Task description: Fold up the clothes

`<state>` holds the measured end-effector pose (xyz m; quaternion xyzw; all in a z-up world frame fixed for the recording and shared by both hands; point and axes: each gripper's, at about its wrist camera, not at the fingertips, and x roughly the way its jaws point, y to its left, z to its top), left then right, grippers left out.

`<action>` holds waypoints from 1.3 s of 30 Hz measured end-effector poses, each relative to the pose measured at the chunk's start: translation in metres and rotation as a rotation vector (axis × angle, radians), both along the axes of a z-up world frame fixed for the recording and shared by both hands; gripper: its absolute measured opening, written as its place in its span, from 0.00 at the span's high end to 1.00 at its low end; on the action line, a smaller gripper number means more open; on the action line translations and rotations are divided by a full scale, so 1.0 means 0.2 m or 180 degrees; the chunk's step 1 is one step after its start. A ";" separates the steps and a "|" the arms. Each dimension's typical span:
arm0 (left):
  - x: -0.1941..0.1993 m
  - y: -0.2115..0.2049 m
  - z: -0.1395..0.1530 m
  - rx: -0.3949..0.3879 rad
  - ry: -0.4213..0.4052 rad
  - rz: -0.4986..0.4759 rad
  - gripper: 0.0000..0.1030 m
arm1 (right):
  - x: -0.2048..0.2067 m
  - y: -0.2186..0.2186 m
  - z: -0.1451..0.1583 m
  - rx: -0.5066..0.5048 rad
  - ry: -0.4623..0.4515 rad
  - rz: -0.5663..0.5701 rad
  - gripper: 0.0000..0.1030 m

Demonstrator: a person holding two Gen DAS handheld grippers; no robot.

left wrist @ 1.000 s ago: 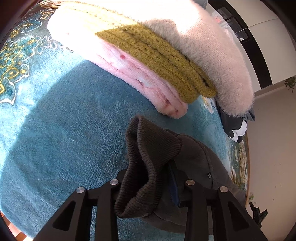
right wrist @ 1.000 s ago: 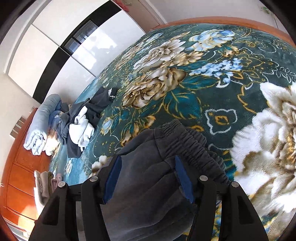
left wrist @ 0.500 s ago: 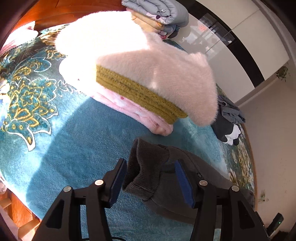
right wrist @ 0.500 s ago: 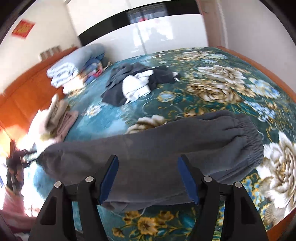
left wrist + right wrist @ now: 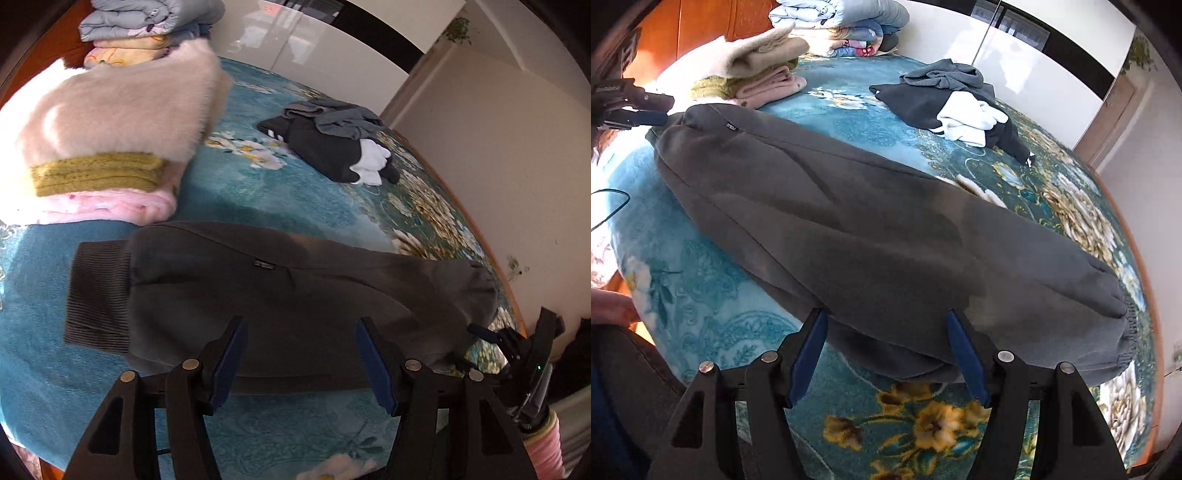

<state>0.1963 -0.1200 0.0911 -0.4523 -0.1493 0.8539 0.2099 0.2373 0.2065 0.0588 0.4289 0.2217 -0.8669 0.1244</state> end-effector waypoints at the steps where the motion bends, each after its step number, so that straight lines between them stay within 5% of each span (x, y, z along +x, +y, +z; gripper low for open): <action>1: 0.01 0.07 0.00 -0.0006 0.0017 -0.0155 0.37 | -0.02 -0.01 0.01 0.0036 0.0035 -0.0016 0.45; 2: 0.02 0.15 0.00 -0.0003 0.0034 -0.0313 0.37 | -0.05 -0.01 0.03 -0.0031 0.0035 -0.0057 0.62; 3: 0.03 0.23 -0.01 0.0017 0.0043 -0.0481 0.37 | -0.08 -0.01 0.05 -0.0126 0.0024 -0.0105 0.68; 9: 0.04 0.76 -0.04 0.0145 0.0062 -0.1563 0.37 | -0.36 0.07 0.17 -0.0770 -0.0234 -0.0395 0.69; 13: -0.05 1.06 -0.13 0.0192 -0.0018 -0.1938 0.37 | -0.50 0.18 0.16 -0.1328 -0.0626 -0.0535 0.68; 17: -0.16 1.27 -0.24 0.0326 -0.0285 -0.2116 0.37 | -0.51 0.31 0.19 -0.1893 -0.0846 -0.0586 0.68; 22: -0.20 1.46 -0.24 0.0362 -0.0219 -0.2221 0.36 | -0.46 0.44 0.28 -0.2177 -0.0815 -0.0597 0.58; 29: -0.17 1.54 -0.22 0.0555 -0.0204 -0.2237 0.32 | -0.38 0.86 0.40 -0.2432 -0.0298 -0.1097 0.54; 35: 0.04 1.57 -0.08 0.0569 0.0111 -0.2691 0.28 | -0.35 1.20 0.28 -0.2589 -0.0232 -0.1634 0.53; 39: 0.06 1.62 -0.15 0.0529 -0.0080 -0.2703 0.28 | -0.34 1.39 0.09 -0.2529 -0.0362 -0.2121 0.54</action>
